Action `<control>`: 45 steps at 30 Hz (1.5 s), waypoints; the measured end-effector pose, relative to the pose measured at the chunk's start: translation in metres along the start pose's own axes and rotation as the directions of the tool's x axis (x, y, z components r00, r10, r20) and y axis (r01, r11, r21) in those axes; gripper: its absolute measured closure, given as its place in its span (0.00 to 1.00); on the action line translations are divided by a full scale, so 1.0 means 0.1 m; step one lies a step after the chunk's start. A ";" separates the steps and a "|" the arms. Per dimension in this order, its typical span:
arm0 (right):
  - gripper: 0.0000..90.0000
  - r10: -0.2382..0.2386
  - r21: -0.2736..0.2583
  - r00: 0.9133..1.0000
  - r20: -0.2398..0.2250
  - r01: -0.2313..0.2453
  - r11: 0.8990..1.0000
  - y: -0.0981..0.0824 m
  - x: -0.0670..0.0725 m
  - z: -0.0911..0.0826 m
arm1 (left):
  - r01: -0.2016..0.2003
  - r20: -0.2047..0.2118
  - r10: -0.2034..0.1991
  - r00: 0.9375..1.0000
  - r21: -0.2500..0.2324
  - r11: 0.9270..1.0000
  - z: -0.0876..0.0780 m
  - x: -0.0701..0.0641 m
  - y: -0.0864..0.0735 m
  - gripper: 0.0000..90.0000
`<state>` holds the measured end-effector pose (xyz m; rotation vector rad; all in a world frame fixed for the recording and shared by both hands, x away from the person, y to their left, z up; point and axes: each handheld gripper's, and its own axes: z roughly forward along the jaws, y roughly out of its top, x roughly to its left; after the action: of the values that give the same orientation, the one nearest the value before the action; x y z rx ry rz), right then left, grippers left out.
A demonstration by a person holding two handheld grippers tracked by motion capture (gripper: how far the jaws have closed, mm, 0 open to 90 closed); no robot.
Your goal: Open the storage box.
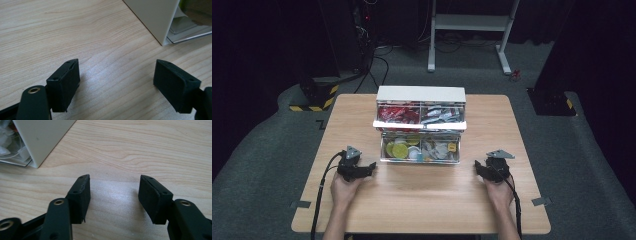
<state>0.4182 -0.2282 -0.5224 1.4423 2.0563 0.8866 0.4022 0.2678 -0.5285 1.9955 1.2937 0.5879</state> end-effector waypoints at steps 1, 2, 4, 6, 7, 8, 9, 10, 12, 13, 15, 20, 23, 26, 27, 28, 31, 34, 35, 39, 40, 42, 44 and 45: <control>0.50 -0.006 0.004 1.000 -0.002 0.006 1.000 0.00 0.00 -0.01 | 0.000 0.000 0.000 1.000 0.000 1.000 0.00 0.00 0.00 0.24; 0.51 0.000 0.008 1.000 0.002 0.000 1.000 0.00 0.00 -0.02 | 0.000 0.000 0.000 1.000 0.000 1.000 0.00 0.00 0.00 0.24; 0.53 0.007 0.008 1.000 0.007 -0.007 1.000 0.00 0.00 -0.02 | 0.001 0.000 -0.001 1.000 0.000 1.000 0.00 0.00 0.00 0.24; 0.53 0.016 0.010 1.000 0.006 -0.016 1.000 0.00 0.01 -0.03 | 0.000 0.000 0.000 1.000 0.000 1.000 0.00 0.00 0.00 0.24; 0.53 0.022 0.011 1.000 0.003 -0.022 1.000 0.00 0.01 -0.03 | 0.001 0.000 -0.001 1.000 0.000 1.000 0.00 0.00 0.00 0.24; 0.52 0.025 0.009 1.000 -0.002 -0.025 1.000 -0.01 0.01 -0.04 | 0.001 0.000 -0.001 1.000 0.000 1.000 0.00 0.00 0.00 0.24; 0.52 0.025 0.009 1.000 -0.002 -0.025 1.000 -0.01 0.01 -0.04 | 0.001 0.001 -0.001 1.000 0.000 1.000 0.00 0.00 0.00 0.24; 0.52 0.027 0.007 1.000 -0.002 -0.027 1.000 -0.02 0.02 -0.05 | 0.000 0.000 0.000 1.000 0.000 1.000 0.00 0.00 0.00 0.24; 0.52 0.032 0.007 0.999 -0.003 -0.032 0.999 -0.03 0.02 -0.07 | 0.000 0.000 0.000 1.000 0.000 1.000 0.00 0.00 0.00 0.24; 0.52 0.024 0.002 1.000 -0.006 -0.024 1.000 -0.04 0.01 -0.08 | 0.001 0.000 -0.001 1.000 -0.001 1.000 0.00 0.00 0.00 0.24; 0.52 0.042 -0.011 0.999 -0.012 -0.042 0.999 -0.04 0.02 -0.11 | 0.002 0.001 -0.002 1.000 0.000 1.000 0.00 0.00 0.00 0.24; 0.52 0.045 -0.035 0.999 -0.029 -0.046 0.998 -0.03 0.05 -0.18 | 0.001 0.000 -0.001 1.000 -0.001 1.000 0.00 0.00 0.00 0.24; 0.51 0.044 -0.039 0.998 -0.039 -0.045 0.998 -0.03 0.05 -0.21 | 0.001 0.000 -0.001 1.000 -0.001 1.000 0.00 0.00 0.00 0.24; 0.51 0.042 -0.054 0.998 -0.046 -0.044 0.998 -0.02 0.06 -0.24 | 0.001 0.000 -0.001 1.000 0.000 1.000 0.00 0.00 0.00 0.24; 0.51 0.043 -0.060 0.998 -0.054 -0.046 0.997 -0.02 0.06 -0.25 | 0.001 0.000 -0.001 1.000 0.000 1.000 0.00 0.00 0.00 0.24; 0.51 0.040 -0.065 0.997 -0.059 -0.044 0.997 -0.02 0.07 -0.26 | 0.001 0.000 -0.001 1.000 -0.001 1.000 0.00 0.00 0.00 0.24; 0.52 0.032 -0.071 0.997 -0.063 -0.037 0.997 -0.02 0.08 -0.30 | 0.001 0.000 -0.001 1.000 0.000 1.000 0.00 0.00 0.00 0.24; 0.54 0.035 -0.088 0.996 -0.078 -0.042 0.995 -0.02 0.09 -0.34 | 0.001 0.000 -0.001 1.000 0.000 1.000 0.00 0.00 0.00 0.24; 0.55 0.041 -0.094 0.995 -0.088 -0.050 0.994 -0.02 0.09 -0.35 | 0.002 0.000 -0.002 1.000 -0.001 1.000 0.00 0.00 0.00 0.24; 0.57 0.029 -0.075 0.994 -0.107 -0.037 0.997 0.00 0.12 -0.34 | 0.000 0.000 0.000 1.000 0.001 1.000 0.00 0.00 0.00 0.24; 0.57 0.017 -0.072 0.994 -0.104 -0.024 0.997 0.01 0.13 -0.34 | 0.003 0.001 -0.003 1.000 0.001 1.000 0.00 0.00 0.00 0.24; 0.58 0.012 -0.089 0.994 -0.110 -0.022 0.996 0.03 0.16 -0.38 | 0.002 0.001 -0.002 1.000 0.001 1.000 0.00 0.00 0.00 0.24; 0.59 0.004 -0.101 0.993 -0.116 -0.016 0.995 0.04 0.19 -0.42 | 0.003 0.000 -0.003 1.000 0.001 1.000 0.00 0.00 0.00 0.24; 0.59 -0.005 -0.098 0.993 -0.117 -0.007 0.995 0.04 0.20 -0.42 | 0.003 0.000 -0.003 1.000 0.001 1.000 0.00 0.00 0.00 0.24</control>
<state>0.3848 -0.2179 -0.4912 1.3685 2.0648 1.0810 0.4020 0.2679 -0.5285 1.9943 1.2966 0.5859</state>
